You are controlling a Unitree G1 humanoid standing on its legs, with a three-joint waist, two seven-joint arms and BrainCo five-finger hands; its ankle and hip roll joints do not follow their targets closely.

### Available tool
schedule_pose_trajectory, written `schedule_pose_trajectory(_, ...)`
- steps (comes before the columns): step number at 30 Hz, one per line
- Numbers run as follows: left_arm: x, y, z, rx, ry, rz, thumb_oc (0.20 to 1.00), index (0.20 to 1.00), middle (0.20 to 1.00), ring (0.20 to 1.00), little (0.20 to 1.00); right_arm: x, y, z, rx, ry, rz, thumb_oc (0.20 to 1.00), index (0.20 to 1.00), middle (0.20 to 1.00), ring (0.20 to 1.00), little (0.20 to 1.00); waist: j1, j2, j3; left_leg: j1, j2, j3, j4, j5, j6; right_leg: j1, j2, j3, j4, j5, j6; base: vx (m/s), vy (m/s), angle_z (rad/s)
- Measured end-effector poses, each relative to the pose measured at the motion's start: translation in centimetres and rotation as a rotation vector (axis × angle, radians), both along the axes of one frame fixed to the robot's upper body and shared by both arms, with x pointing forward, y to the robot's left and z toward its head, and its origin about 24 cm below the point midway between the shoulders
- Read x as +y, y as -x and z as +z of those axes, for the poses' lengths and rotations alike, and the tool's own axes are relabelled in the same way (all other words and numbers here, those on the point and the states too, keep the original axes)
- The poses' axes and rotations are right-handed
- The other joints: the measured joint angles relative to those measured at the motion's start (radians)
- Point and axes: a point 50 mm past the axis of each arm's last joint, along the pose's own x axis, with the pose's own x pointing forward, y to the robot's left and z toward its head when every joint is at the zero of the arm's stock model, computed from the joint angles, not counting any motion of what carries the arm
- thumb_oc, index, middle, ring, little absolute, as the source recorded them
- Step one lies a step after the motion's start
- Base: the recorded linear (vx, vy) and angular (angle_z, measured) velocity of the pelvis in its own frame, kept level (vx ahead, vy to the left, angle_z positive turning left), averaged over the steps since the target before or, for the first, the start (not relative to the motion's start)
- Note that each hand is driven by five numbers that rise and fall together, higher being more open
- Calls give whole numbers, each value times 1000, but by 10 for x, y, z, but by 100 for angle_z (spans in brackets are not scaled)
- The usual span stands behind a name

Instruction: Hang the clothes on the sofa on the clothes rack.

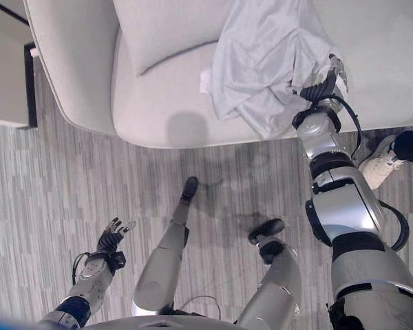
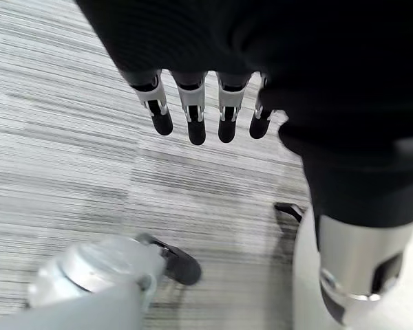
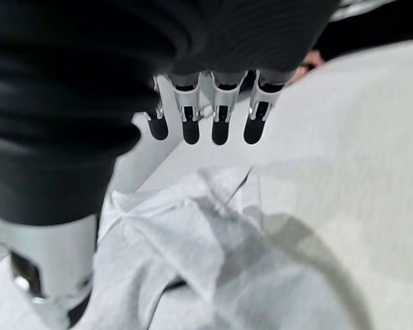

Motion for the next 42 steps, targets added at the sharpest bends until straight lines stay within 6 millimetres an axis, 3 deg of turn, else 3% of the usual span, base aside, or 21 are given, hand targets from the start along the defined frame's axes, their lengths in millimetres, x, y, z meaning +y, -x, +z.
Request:
schedule_pose_trajectory(2,-1,1,1,-8,3,-2,1000,1000,1000,1000,1000,3,-1,-1,-1,-22,9,1000,1000,1000,1000,1000,-1,1,-1,-21,8,8,-3,9,16,-20,-15,-8,20,-14,-8,-6,-1,14)
schedule_pose_trajectory(4,-1,0,5,-31,3,-9,1000,1000,1000,1000,1000,6,-5,4,16,-64,30,1000,1000,1000,1000,1000,-1,2,-2,-56,37,108,-8,9,17,-57,-22,-9,37,-29,-15,4,-23,12)
schedule_pose_trajectory(5,0,-2,8,-45,0,-12,1000,1000,1000,1000,1000,9,-7,6,26,-77,39,1000,1000,1000,1000,1000,0,2,-2,-69,43,125,-9,9,17,-71,-23,-11,40,-30,-15,-10,-53,8)
schedule_pose_trajectory(13,1,-8,20,-104,-7,-39,1000,1000,1000,1000,1000,28,-14,-10,96,-160,111,1000,1000,1000,1000,1000,21,10,-14,-129,17,59,-6,56,37,-100,-59,-45,118,-59,-20,-9,-69,20)
schedule_pose_trajectory(21,5,-14,29,-143,-21,-51,1000,1000,1000,1000,1000,9,-9,-14,136,-167,32,1000,1000,1000,1000,1000,22,11,-54,-172,-22,30,-1,68,21,-120,-102,-49,141,-73,-1,22,0,16)
schedule_pose_trajectory(22,6,-14,30,-143,-24,-53,1000,1000,1000,1000,1000,6,-8,-18,169,-139,21,799,799,799,799,799,29,9,-62,-172,-21,28,-1,68,21,-120,-101,-51,141,-73,-1,0,0,0)
schedule_pose_trajectory(23,7,-14,30,-142,-27,-52,1000,1000,1000,1000,1000,4,-7,-21,192,-122,12,200,200,200,200,200,34,9,-69,-172,-20,27,-3,68,22,-119,-100,-51,140,-73,-1,0,0,0)
schedule_pose_trajectory(28,17,-7,35,-153,-53,-67,1000,1000,1000,1000,1000,-5,-4,-28,353,40,0,200,200,200,200,200,39,8,-86,-157,-27,25,-3,69,22,-107,-110,-50,145,-73,0,2,12,1)
schedule_pose_trajectory(33,15,-7,35,-148,-50,-86,1000,1000,1000,1000,1000,-4,1,-58,486,87,20,200,200,200,200,200,36,9,-86,-152,-43,23,1,71,25,-103,-132,-47,162,-81,8,10,5,8)
schedule_pose_trajectory(38,16,-6,34,-140,-54,-82,1000,1000,1000,1000,1000,1,9,-95,552,-10,34,200,200,200,200,200,34,8,-86,-155,-54,7,1,73,27,-102,-141,-47,169,-86,11,4,0,7)
schedule_pose_trajectory(42,16,-6,33,-133,-58,-86,1000,1000,1000,1000,1000,-2,11,-98,535,-102,21,200,200,200,200,200,30,8,-86,-158,-60,2,7,72,26,-100,-148,-47,177,-87,13,-3,6,5)
